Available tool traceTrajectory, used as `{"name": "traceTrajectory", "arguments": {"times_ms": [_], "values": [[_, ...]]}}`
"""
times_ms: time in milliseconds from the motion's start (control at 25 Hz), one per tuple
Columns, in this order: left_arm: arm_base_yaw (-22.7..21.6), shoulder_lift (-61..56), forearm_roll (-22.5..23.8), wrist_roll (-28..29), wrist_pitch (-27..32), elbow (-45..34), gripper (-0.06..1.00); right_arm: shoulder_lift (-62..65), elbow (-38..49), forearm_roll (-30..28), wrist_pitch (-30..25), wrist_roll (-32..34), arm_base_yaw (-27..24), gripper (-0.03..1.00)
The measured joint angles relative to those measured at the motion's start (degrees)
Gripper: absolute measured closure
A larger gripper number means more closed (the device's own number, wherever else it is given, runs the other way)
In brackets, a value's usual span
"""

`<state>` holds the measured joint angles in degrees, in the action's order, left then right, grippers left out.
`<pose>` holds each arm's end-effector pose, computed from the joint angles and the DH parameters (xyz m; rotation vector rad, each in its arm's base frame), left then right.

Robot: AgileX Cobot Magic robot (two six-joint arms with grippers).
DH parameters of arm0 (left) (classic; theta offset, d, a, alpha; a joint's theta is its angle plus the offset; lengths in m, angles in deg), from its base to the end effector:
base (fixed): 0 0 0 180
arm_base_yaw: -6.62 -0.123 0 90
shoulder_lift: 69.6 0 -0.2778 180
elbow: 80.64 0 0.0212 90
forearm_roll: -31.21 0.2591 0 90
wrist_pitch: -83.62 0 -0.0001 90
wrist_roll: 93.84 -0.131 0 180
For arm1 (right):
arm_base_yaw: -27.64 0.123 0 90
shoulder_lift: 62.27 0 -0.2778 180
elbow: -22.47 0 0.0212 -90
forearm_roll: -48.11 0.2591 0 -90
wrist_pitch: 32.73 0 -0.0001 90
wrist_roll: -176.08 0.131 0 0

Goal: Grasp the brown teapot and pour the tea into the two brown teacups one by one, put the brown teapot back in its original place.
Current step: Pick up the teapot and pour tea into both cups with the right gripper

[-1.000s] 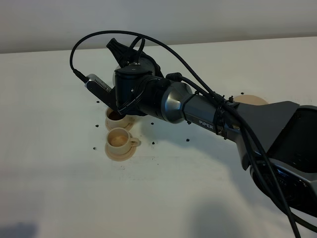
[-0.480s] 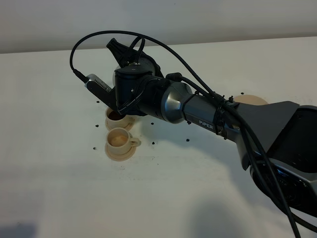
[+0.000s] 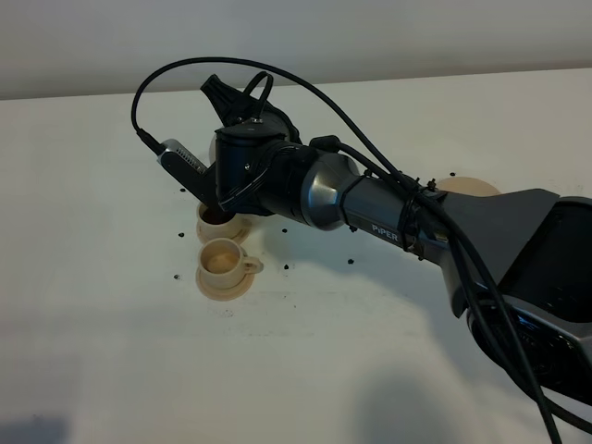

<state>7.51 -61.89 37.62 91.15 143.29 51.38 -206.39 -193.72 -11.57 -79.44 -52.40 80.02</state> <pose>0.0449 0.0119 0.2682 -0.0765 2.0077 0.0677 0.4002 0.3843 0.1528 -2.2688 0.9585 -1.1752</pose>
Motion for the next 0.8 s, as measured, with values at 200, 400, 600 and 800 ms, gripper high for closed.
{"name": "traceTrajectory", "arguments": {"times_ms": [200,400,600,800], "values": [[0.00,0.00,0.00,0.00,0.00,0.00,0.33,0.00,0.00,0.74,0.00,2.00,0.00,0.84],[0.00,0.00,0.00,0.00,0.00,0.00,0.33,0.00,0.00,2.89,-0.23,2.89,0.00,0.84],[0.00,0.00,0.00,0.00,0.00,0.00,0.33,0.00,0.00,4.55,-0.63,3.01,0.00,0.84],[0.00,0.00,0.00,0.00,0.00,0.00,0.33,0.00,0.00,5.97,-1.60,4.52,-0.14,0.84]]}}
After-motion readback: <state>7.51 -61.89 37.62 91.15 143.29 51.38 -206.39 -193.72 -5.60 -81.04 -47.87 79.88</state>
